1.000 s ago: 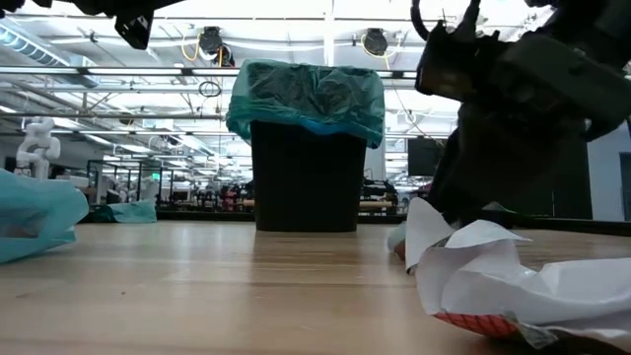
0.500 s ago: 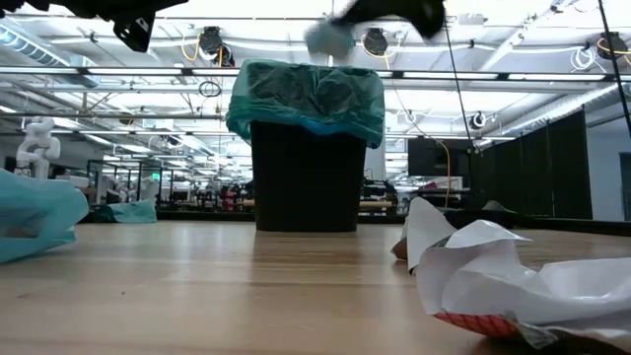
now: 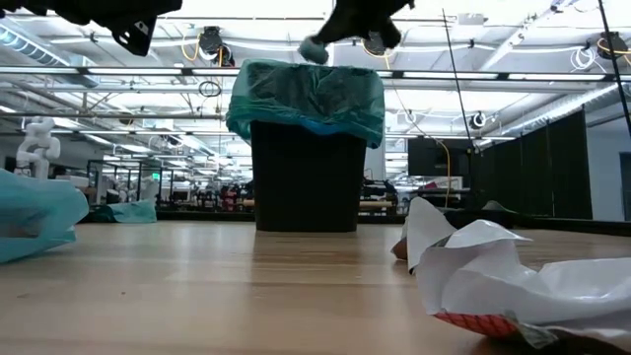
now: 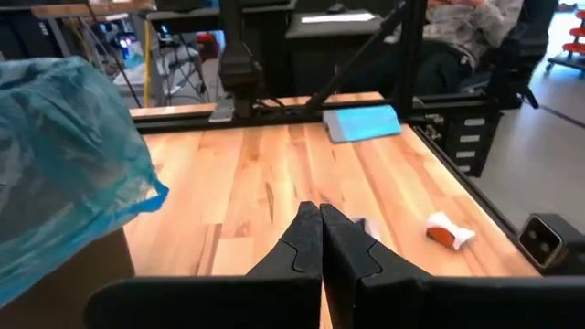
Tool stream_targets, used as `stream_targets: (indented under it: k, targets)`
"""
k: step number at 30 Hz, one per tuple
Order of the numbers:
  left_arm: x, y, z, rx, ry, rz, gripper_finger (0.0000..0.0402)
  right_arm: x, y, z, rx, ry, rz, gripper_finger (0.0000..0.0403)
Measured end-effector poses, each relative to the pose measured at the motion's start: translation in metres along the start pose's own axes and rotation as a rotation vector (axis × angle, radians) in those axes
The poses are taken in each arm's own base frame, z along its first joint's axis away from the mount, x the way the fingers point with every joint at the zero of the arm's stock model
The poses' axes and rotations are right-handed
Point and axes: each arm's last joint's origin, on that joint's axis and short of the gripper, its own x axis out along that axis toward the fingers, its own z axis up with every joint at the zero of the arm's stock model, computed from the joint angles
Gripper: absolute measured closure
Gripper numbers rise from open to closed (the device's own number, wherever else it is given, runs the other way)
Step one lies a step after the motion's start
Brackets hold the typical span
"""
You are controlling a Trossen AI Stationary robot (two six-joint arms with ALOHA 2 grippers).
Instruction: Place trash/remove bag and relplace
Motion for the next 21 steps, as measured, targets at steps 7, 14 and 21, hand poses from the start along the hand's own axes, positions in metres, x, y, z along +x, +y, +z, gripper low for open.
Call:
stream_targets:
  k: [7, 14, 21]
  targets:
    - [0.000, 0.000, -0.001, 0.003, 0.008, -0.010, 0.0402, 0.014, -0.028, 0.004, 0.059, -0.009, -0.041, 0.0388]
    - [0.000, 0.000, -0.001, 0.002, 0.007, -0.011, 0.0402, 0.015, -0.028, 0.004, 0.003, -0.002, 0.056, 0.0292]
    - [0.000, 0.000, -0.001, -0.005, 0.006, -0.011, 0.0402, 0.016, -0.030, 0.004, 0.071, 0.000, 0.048, 0.0200]
